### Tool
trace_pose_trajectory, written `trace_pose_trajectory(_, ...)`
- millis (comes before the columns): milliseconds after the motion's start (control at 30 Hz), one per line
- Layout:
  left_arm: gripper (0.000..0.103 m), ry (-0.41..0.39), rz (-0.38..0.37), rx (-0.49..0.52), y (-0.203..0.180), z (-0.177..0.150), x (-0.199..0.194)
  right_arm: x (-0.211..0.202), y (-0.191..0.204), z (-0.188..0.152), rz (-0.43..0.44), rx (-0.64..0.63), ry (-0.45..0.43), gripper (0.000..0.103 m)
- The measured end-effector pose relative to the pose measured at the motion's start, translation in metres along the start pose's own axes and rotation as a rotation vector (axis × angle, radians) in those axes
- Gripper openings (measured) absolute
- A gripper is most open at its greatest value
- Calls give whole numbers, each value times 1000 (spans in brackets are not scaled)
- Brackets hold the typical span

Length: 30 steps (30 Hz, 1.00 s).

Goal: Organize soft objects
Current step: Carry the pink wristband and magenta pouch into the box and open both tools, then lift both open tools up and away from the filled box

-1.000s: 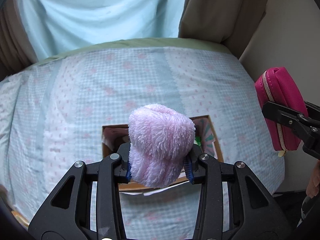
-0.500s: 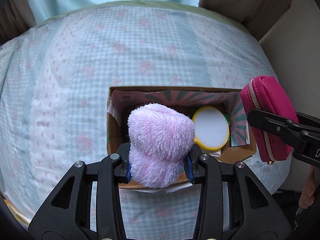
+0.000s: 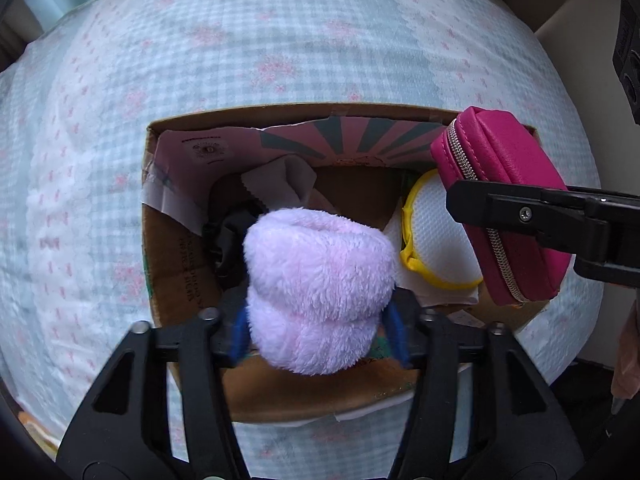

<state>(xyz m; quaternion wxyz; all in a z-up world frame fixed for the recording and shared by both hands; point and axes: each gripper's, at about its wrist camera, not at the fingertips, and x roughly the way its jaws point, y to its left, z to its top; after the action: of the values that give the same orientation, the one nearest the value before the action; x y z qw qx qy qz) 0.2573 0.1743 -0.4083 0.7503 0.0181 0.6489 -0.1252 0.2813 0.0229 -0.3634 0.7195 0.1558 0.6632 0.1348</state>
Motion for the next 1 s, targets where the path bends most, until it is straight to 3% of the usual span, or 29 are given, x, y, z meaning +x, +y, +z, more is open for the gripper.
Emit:
trace_pose_trajectory(33, 103, 0, 1, 11, -2, 0, 1, 3, -3, 1, 1, 4, 9, 55)
trace_pose_trajectory(67, 103, -8, -8, 24, -5, 0, 0, 5, -5, 2, 4, 11, 14, 75)
trace_pose_trajectory(133, 103, -14, -11, 52, -11, -2, -2, 6, -12, 5, -2, 41, 15, 103)
trace_pose_trajectory(300, 103, -13, 9, 91, -20, -5, -4, -7, -26, 8, -87, 75, -26, 103)
trace_pose_trajectory(600, 103, -54, 3, 94, -26, -11, -28, -27, -37, -9, -108, 120, -41, 103)
trace_pose_trajectory(1000, 103, -171, 28, 82, -49, -29, -124, -106, -13, -47, -103, 101, -163, 103)
